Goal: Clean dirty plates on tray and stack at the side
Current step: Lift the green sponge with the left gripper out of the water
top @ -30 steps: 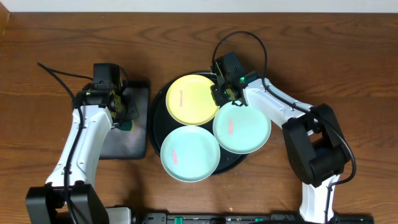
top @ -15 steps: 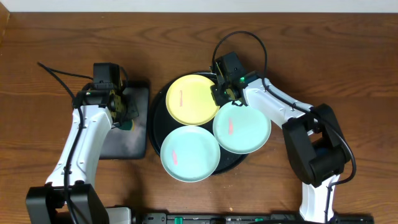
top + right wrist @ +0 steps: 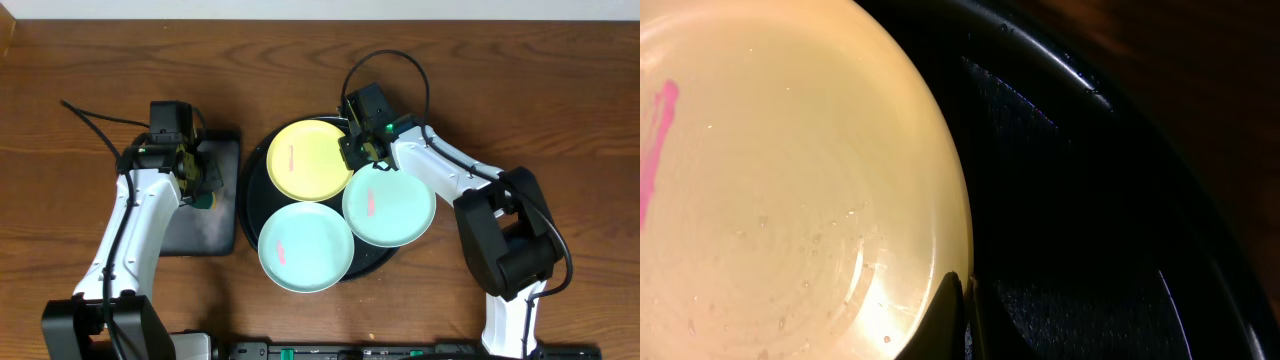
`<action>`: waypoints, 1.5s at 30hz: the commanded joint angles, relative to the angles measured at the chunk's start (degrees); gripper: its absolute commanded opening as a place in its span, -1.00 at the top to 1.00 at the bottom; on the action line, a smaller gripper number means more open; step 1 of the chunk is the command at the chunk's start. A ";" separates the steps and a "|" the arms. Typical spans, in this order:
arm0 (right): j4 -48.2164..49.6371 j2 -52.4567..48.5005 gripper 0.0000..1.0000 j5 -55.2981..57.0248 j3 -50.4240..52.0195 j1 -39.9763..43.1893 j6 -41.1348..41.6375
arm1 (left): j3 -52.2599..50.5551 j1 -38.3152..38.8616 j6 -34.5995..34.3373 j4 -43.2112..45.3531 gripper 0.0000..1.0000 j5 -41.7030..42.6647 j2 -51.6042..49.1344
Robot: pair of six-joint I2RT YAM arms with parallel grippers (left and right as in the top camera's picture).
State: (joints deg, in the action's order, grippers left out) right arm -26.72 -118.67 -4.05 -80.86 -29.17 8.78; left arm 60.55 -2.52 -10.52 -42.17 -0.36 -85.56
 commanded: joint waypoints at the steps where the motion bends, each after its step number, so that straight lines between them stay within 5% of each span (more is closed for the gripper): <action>1: -0.33 -0.94 0.98 0.79 0.09 -0.61 -0.24 | 0.42 0.02 -0.46 0.28 0.85 -0.33 -0.17; 15: -0.28 -0.92 0.97 0.79 0.09 -0.61 -0.24 | 0.39 0.02 3.48 3.39 0.85 -0.83 -0.17; 20: -0.28 -0.92 0.97 0.79 0.09 -0.61 -0.24 | -0.52 0.02 3.63 4.37 0.85 -9.88 -0.20; 45: -0.31 -0.94 0.98 0.79 0.09 -0.61 -0.24 | -0.76 0.24 4.28 5.62 0.85 -9.51 -0.22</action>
State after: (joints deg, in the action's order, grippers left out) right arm -26.72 -118.67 -4.05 -80.86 -29.17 8.78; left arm 60.38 -2.48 -6.13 -36.42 -9.02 -85.56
